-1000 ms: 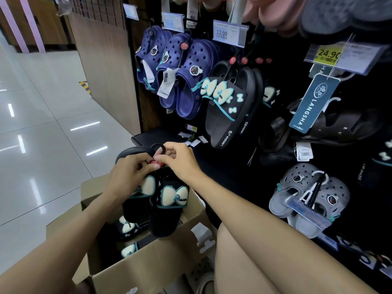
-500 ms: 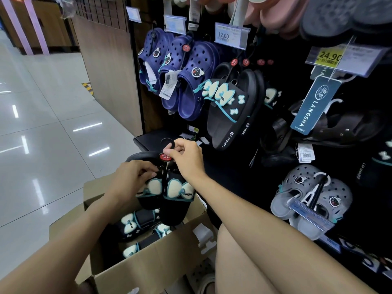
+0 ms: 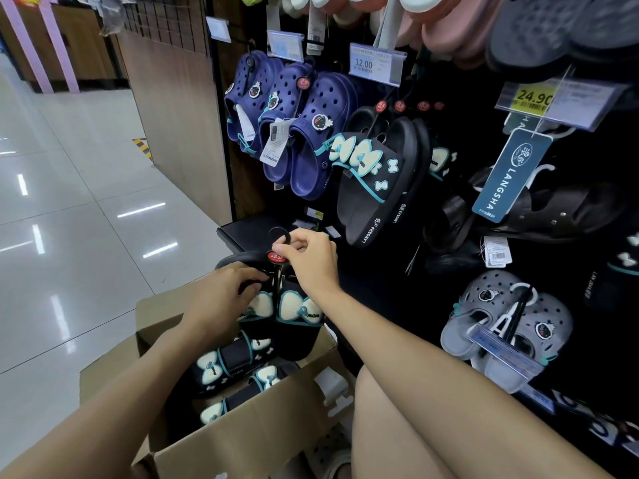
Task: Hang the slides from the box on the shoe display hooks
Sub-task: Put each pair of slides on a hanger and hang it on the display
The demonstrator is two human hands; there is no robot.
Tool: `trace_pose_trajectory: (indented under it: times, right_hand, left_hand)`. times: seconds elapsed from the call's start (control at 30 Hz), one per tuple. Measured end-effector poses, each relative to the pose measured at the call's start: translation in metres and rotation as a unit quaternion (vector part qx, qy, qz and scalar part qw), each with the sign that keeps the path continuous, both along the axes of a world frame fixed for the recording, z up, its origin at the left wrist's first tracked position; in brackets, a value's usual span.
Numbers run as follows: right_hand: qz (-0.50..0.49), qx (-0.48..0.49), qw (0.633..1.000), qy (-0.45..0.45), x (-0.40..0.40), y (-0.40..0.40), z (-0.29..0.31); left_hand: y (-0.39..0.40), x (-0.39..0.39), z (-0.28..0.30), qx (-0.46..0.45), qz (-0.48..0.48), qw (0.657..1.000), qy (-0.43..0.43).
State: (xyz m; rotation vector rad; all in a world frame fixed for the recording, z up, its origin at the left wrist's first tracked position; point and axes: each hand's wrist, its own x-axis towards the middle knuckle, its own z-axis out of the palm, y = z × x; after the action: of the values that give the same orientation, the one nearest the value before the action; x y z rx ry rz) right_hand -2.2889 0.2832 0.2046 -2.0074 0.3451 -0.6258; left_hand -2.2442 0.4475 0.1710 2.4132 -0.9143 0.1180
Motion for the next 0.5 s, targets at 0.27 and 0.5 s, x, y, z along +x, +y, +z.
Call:
trace_pose_trajectory:
  times: [0.27, 0.5]
  right_hand:
    - [0.008, 0.028, 1.0, -0.005, -0.005, 0.006, 0.007]
    - [-0.006, 0.078, 0.996, -0.037, -0.021, -0.006, 0.019]
  left_hand:
    - [-0.015, -0.004, 0.001, -0.041, 0.006, 0.999, 0.02]
    - [-0.017, -0.013, 0.016, -0.077, -0.002, 0.997, -0.026]
